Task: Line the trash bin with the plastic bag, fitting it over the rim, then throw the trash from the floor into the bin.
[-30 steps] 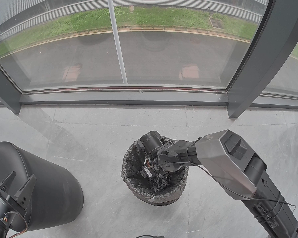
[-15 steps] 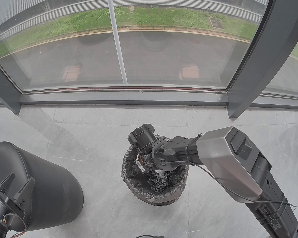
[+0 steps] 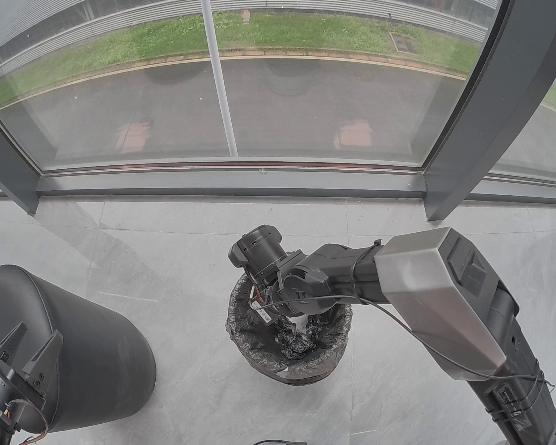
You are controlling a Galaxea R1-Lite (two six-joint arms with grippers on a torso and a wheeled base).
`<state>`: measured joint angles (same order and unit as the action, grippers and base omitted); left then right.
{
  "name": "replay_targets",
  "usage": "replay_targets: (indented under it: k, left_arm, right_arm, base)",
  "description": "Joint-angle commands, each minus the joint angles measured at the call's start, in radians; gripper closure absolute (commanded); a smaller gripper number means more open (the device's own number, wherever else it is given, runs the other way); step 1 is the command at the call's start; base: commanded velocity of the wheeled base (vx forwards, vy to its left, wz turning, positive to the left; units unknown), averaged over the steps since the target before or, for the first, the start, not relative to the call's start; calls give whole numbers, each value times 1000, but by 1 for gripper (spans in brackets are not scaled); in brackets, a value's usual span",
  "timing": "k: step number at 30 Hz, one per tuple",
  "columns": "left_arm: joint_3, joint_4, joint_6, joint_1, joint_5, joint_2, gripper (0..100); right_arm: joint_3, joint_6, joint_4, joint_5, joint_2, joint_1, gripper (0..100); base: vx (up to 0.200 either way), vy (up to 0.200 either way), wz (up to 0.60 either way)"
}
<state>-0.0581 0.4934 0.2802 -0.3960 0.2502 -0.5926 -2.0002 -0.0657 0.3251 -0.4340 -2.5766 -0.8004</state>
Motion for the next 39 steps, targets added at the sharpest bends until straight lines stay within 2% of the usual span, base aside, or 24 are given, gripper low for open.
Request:
replay_targets:
  k: [1, 5, 10, 11, 25, 29, 39]
  left_arm:
    - [0, 1, 1, 0, 0, 0, 0]
    - [0, 1, 1, 0, 0, 2, 0]
    - [1, 1, 1, 0, 0, 2, 0]
    - [0, 1, 1, 0, 1, 4, 0]
    - [-8, -18, 14, 0, 0, 17, 0]
    - [-6, -18, 14, 0, 0, 17, 0]
    - [-5, -19, 17, 0, -2, 17, 0]
  right_arm:
    - [0, 1, 34, -3, 64, -5, 0]
    - [0, 1, 42, -35, 70, -6, 0]
    - [0, 4, 38, -40, 61, -5, 0]
    - [0, 3, 37, -40, 58, -5, 100]
    - [0, 41, 60, -45, -10, -23, 100]
    - [0, 46, 111, -52, -36, -14, 100]
    - [0, 43, 91, -41, -103, 37, 100]
  base:
    - [0, 0, 0]
    - [0, 0, 0]
    - [0, 0, 0]
    - [0, 0, 0]
    - [0, 0, 0]
    - [0, 0, 0]
    - [0, 0, 0]
